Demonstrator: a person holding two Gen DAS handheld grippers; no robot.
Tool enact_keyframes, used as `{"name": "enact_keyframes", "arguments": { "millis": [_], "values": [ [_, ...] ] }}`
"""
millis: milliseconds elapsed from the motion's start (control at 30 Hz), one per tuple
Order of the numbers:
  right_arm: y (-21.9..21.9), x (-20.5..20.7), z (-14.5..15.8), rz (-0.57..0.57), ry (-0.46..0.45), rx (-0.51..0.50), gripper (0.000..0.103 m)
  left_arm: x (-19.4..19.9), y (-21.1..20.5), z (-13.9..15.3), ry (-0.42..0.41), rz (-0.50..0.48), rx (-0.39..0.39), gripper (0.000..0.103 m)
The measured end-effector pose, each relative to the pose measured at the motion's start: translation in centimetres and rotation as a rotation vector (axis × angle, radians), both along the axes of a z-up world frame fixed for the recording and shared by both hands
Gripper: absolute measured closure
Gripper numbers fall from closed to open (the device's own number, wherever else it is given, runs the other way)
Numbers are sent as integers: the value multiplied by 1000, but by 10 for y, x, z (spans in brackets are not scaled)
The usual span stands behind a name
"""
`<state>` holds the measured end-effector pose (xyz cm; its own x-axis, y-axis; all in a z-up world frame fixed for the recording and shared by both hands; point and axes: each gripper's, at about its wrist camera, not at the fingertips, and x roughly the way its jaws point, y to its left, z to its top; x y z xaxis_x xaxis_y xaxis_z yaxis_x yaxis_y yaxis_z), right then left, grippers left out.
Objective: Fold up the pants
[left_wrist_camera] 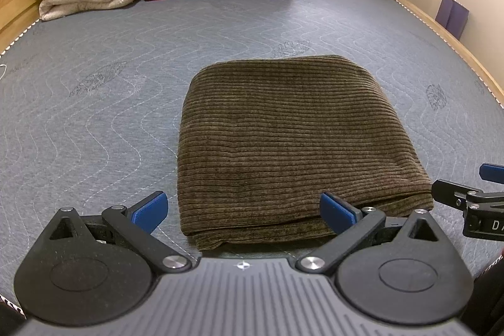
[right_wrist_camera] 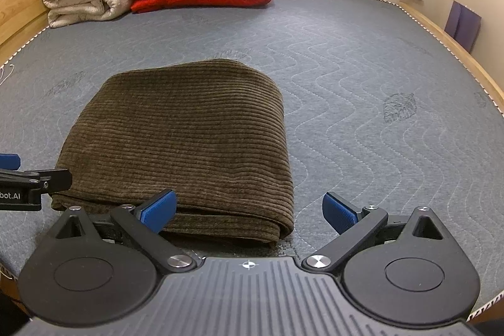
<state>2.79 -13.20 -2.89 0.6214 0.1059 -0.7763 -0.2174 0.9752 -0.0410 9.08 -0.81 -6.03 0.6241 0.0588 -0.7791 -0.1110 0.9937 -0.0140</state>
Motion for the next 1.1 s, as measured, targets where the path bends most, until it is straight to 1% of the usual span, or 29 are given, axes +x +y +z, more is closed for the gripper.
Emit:
{"name": "enact_keyframes", "arguments": {
  "millis": [1100],
  "values": [
    [1, -1, -2, 2, 6, 1, 4, -2, -5, -2, -3, -27, 15, 0]
  ]
}}
